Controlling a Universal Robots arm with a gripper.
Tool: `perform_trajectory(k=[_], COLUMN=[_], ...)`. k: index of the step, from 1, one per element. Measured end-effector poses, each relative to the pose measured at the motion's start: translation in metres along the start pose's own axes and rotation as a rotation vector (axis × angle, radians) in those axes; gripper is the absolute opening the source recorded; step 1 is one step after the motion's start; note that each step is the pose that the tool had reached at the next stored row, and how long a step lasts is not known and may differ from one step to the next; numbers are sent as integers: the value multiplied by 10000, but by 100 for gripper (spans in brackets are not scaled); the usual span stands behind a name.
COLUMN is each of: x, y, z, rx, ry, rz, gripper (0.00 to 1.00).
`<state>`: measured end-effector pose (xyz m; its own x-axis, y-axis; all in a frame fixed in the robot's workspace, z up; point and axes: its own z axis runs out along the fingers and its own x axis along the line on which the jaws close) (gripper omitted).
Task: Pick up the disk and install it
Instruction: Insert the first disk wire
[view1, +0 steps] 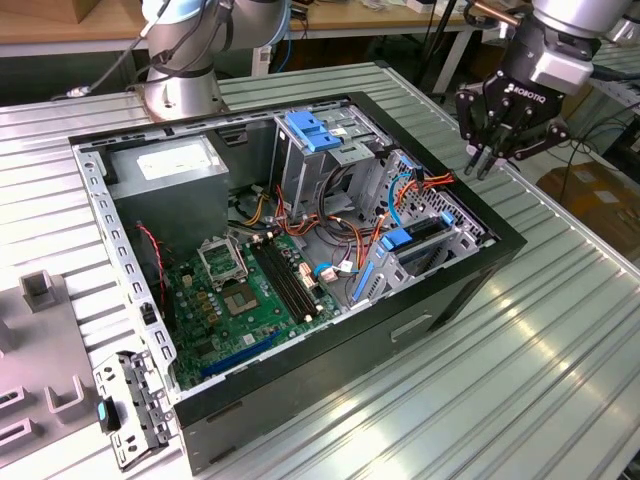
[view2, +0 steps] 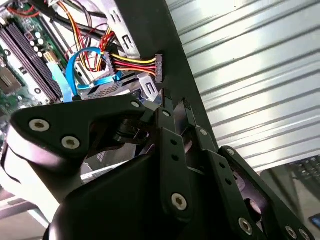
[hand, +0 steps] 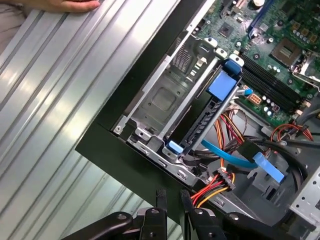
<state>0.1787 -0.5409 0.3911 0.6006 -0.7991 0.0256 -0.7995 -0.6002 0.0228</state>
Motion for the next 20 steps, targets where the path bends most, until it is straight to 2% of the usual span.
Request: perform_trajectory(k=[4, 10, 11, 14, 16, 20], x=[0, -3, -3, -5, -10, -37], y=[0, 4, 3, 6, 12, -7], z=[7, 15, 15, 16, 17, 20], rx=[19, 26, 34, 51, 56, 62], ry=[18, 19, 29, 44, 46, 43], rz=[-742, -929, -1289, -1976, -2131, -2168], gripper=[25, 25, 25, 25, 25, 25])
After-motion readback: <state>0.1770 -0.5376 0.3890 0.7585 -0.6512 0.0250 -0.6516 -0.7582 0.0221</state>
